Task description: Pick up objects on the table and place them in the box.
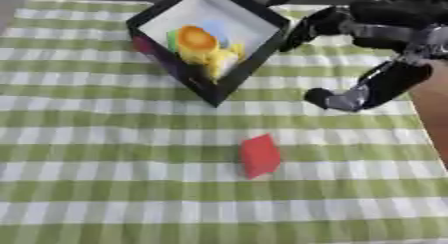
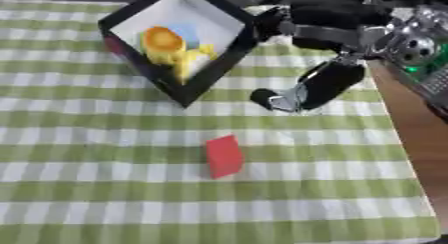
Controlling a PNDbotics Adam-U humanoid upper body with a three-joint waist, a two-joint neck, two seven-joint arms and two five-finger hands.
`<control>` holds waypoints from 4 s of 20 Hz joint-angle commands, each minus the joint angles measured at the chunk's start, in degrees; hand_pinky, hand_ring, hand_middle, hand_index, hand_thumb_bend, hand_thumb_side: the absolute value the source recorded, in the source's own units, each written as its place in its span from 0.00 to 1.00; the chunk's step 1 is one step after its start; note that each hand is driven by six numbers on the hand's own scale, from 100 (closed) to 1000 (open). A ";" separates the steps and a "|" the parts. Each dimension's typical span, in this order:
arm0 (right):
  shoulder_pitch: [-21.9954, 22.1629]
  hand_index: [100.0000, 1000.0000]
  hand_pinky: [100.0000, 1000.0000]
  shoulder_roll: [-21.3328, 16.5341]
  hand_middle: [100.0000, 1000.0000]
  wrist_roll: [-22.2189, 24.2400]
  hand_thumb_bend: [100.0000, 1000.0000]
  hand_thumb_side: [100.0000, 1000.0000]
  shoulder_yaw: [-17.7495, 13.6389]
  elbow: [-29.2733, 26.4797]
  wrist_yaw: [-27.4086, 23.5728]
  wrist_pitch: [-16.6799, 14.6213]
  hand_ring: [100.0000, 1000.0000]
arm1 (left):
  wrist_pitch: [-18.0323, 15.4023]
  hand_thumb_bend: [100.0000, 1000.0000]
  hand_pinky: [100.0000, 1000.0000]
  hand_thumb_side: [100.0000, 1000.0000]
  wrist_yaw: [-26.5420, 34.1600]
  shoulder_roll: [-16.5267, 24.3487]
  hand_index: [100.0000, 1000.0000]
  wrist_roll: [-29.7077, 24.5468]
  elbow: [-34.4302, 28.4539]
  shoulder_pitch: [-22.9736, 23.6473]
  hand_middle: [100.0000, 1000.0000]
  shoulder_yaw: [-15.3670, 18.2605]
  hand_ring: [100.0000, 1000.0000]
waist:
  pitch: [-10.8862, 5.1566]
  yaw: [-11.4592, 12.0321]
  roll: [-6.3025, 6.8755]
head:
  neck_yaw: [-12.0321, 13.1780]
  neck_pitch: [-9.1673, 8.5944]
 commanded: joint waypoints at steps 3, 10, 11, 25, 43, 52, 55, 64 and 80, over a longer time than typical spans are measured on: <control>0.22 0.86 0.84 0.87 0.78 1.87 0.16 0.33 1.37 -0.95 1.71 0.25 0.83 | 0.03 0.16 0.84 0.68 -0.18 0.40 0.83 0.02 -0.62 -0.07 0.76 0.51 0.75 | -1.88 -0.08 -0.04 | -0.01 0.31; 1.94 0.86 0.84 4.40 0.79 4.74 0.25 0.22 3.98 -0.95 5.56 2.77 0.84 | 0.11 0.16 0.84 0.68 -0.04 0.20 0.83 -0.02 -0.53 -0.05 0.76 0.37 0.75 | -1.88 -0.09 -0.06 | -0.17 0.31; 2.21 0.86 0.84 4.80 0.79 5.07 0.25 0.21 4.17 -0.95 6.07 3.06 0.84 | 0.13 0.16 0.84 0.69 -0.02 0.16 0.83 -0.03 -0.51 -0.02 0.76 0.36 0.75 | -1.90 -0.08 -0.09 | -0.19 0.31; 4.53 0.86 0.85 9.75 0.80 5.71 0.31 0.18 5.76 -0.95 14.81 6.34 0.85 | 0.20 0.17 0.84 0.68 0.13 -0.31 0.83 -0.12 -0.32 0.08 0.75 0.15 0.75 | -2.29 0.43 -0.34 | -0.93 0.31; 6.89 0.86 0.85 13.86 0.80 6.30 0.32 0.20 5.33 0.96 21.61 8.40 0.85 | 0.28 0.18 0.83 0.68 0.25 -1.32 0.82 0.35 -0.45 -0.03 0.75 0.30 0.75 | -0.95 1.23 -0.27 | -1.37 0.31; 6.72 0.86 0.84 16.37 0.79 4.38 0.33 0.20 5.47 8.00 24.91 6.32 0.84 | 0.35 0.18 0.83 0.69 0.31 -1.94 0.82 0.57 -0.58 -0.22 0.75 0.32 0.75 | -0.09 1.88 -0.08 | -1.67 0.31; 6.56 0.85 0.84 17.18 0.79 3.80 0.34 0.20 5.71 9.80 25.83 5.66 0.84 | 0.34 0.18 0.83 0.69 0.32 -2.12 0.82 0.65 -0.64 -0.26 0.75 0.36 0.75 | 0.19 2.09 -0.01 | -1.89 0.31; 6.27 0.80 0.83 18.48 0.71 3.43 0.34 0.19 6.10 11.99 26.37 4.36 0.79 | 0.35 0.18 0.83 0.69 0.34 -2.48 0.82 0.93 -0.72 -0.38 0.75 0.47 0.75 | 0.82 2.46 -0.08 | -2.09 0.31; 6.01 0.56 0.77 14.06 0.46 -5.19 0.00 0.01 1.46 -0.14 16.35 9.73 0.67 | 0.39 0.19 0.83 0.68 -0.01 -2.16 0.82 1.31 -0.63 -0.02 0.75 0.72 0.74 | -0.15 1.59 -0.54 | -1.58 0.31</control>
